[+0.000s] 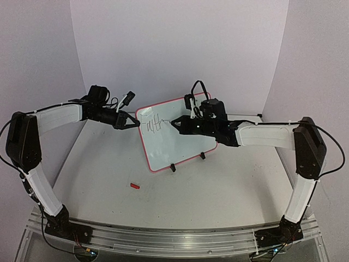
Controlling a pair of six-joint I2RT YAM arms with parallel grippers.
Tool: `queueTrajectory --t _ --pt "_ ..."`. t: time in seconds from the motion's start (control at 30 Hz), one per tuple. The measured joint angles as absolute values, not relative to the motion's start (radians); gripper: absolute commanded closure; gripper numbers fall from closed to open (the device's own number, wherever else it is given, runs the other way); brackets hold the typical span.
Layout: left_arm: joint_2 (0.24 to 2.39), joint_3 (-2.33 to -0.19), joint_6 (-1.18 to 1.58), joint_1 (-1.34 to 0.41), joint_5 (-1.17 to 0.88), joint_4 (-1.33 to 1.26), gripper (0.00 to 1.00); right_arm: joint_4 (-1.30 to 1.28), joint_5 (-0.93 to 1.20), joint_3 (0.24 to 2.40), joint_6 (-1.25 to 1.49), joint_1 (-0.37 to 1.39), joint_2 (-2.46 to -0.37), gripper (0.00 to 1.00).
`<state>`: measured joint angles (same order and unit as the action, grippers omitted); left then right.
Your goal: Write a sentence on the whiteboard
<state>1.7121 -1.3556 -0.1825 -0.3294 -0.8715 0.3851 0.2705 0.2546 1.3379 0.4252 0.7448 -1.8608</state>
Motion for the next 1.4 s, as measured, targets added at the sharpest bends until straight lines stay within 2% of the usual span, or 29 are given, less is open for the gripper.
queueTrajectory --t 1.03,1.4 --pt "1.708 -1.356 -0.184 -0.336 -0.871 0.386 1.0 0.243 0.259 1.259 0.413 0.745 -1.806 1.0" --pt "1.708 -1.356 -0.185 -0.338 -0.87 0.385 1.0 0.191 0.417 1.259 0.355 0.668 -1.682 1.0"
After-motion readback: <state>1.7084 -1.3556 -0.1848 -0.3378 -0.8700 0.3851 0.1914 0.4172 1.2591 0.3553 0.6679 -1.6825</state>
